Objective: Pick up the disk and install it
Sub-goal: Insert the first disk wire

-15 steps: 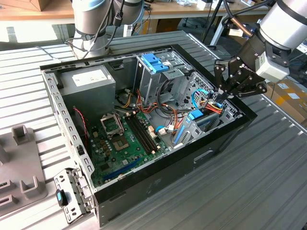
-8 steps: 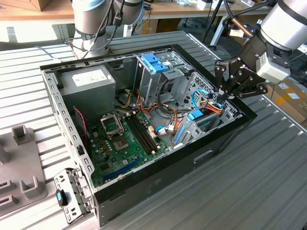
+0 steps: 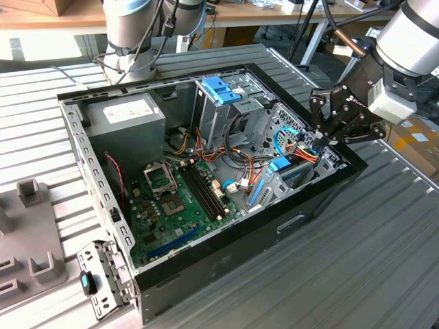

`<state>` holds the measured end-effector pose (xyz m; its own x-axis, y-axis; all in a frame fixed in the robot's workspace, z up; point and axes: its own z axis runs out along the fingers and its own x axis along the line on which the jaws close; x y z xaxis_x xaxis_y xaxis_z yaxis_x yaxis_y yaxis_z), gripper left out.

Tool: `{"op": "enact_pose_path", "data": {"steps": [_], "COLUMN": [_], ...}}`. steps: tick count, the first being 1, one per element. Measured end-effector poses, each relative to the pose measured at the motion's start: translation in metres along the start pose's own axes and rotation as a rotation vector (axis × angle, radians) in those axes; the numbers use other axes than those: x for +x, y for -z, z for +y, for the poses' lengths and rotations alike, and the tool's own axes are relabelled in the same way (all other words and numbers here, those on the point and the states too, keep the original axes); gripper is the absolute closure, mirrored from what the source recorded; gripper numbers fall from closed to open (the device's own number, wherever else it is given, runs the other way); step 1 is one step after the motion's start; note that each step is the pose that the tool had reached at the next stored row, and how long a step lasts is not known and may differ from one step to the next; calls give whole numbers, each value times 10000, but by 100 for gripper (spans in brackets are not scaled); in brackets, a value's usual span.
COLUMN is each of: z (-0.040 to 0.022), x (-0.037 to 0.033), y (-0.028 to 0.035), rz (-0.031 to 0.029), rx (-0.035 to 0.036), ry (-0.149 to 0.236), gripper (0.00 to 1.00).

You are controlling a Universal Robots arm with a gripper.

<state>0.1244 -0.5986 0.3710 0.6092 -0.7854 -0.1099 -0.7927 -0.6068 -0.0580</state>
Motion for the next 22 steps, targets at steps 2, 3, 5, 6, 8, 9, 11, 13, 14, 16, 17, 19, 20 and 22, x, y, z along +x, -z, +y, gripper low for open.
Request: {"op": "enact_pose_path", "data": {"steps": [2, 3, 5, 6, 8, 9, 11, 13, 14, 16, 17, 19, 20, 22], "z": [11, 15, 21, 22, 24, 24, 24, 25, 27, 29, 30, 34, 36, 39], "x": [14, 19, 27, 29, 31, 31, 32, 31, 31, 30, 29, 26, 25, 22], "y": [-1, -2, -3, -4, -9, -10, -14, -17, -19, -22, -22, -24, -25, -26], "rz": [8, 13, 21, 25, 41, 47, 58, 76, 82, 90, 95, 104, 107, 113], "rx": [16, 24, 39, 47, 75, 85, 108, 143, 154, 173, 180, 197, 203, 215], "ry": [-143, -215, -356, -429, -688, -776, -982, -1295, -1399, -1563, -1628, -1780, -1831, -1941], "gripper": [89, 89, 89, 89, 89, 89, 89, 89, 89, 89, 89, 89, 89, 89]}}
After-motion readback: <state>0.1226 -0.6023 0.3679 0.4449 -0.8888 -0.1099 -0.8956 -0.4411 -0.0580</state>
